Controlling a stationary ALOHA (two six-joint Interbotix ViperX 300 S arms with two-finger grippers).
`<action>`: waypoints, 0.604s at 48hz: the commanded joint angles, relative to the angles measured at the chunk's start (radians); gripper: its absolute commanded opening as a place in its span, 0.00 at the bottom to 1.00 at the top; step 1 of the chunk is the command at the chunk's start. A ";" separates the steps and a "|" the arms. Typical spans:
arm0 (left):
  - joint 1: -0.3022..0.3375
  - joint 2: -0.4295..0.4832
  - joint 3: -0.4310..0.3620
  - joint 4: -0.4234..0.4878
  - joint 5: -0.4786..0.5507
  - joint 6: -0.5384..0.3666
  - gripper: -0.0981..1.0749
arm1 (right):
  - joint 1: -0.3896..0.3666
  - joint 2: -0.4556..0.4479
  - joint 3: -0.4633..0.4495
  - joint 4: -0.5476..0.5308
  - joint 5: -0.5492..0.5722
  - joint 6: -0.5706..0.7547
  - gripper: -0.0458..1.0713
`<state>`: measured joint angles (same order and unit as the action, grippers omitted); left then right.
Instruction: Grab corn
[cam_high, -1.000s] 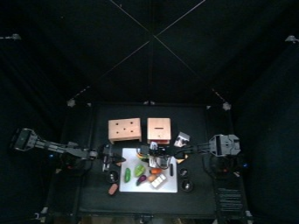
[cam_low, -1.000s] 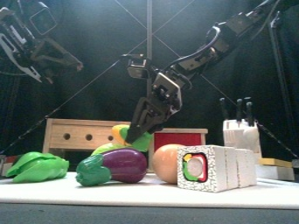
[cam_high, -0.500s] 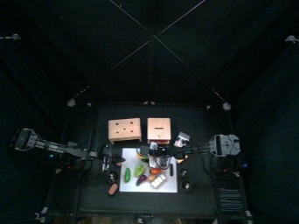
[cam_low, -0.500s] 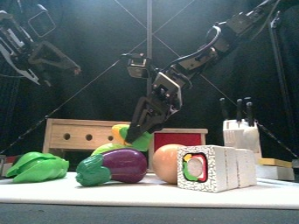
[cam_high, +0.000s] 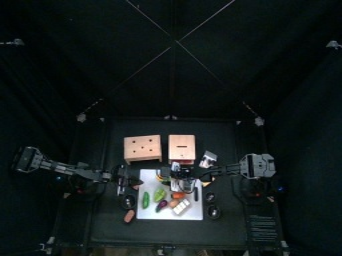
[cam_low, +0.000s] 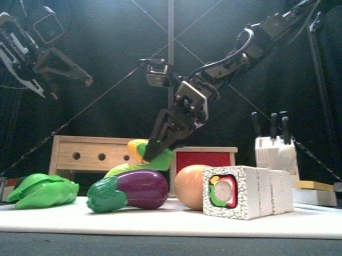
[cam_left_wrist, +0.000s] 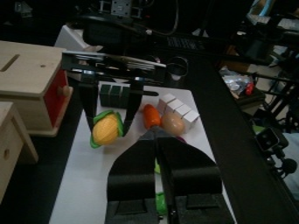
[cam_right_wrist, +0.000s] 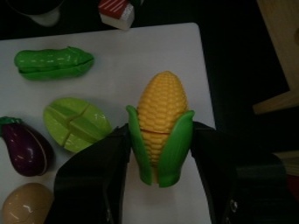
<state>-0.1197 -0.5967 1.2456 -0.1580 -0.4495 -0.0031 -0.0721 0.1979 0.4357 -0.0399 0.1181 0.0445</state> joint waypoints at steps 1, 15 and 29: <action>-0.002 0.000 -0.017 0.000 -0.009 -0.002 0.35 | 0.000 -0.058 -0.020 0.000 -0.006 -0.002 0.58; 0.003 0.000 -0.014 0.000 -0.009 0.002 0.35 | 0.003 -0.083 -0.020 0.005 -0.020 0.000 0.58; 0.023 0.000 -0.014 0.000 -0.009 0.005 0.36 | 0.002 -0.083 -0.020 0.005 -0.025 0.000 0.58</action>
<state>-0.1028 -0.5967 1.2456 -0.1580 -0.4495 0.0000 -0.0706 0.1595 0.4357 -0.0368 0.1028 0.0445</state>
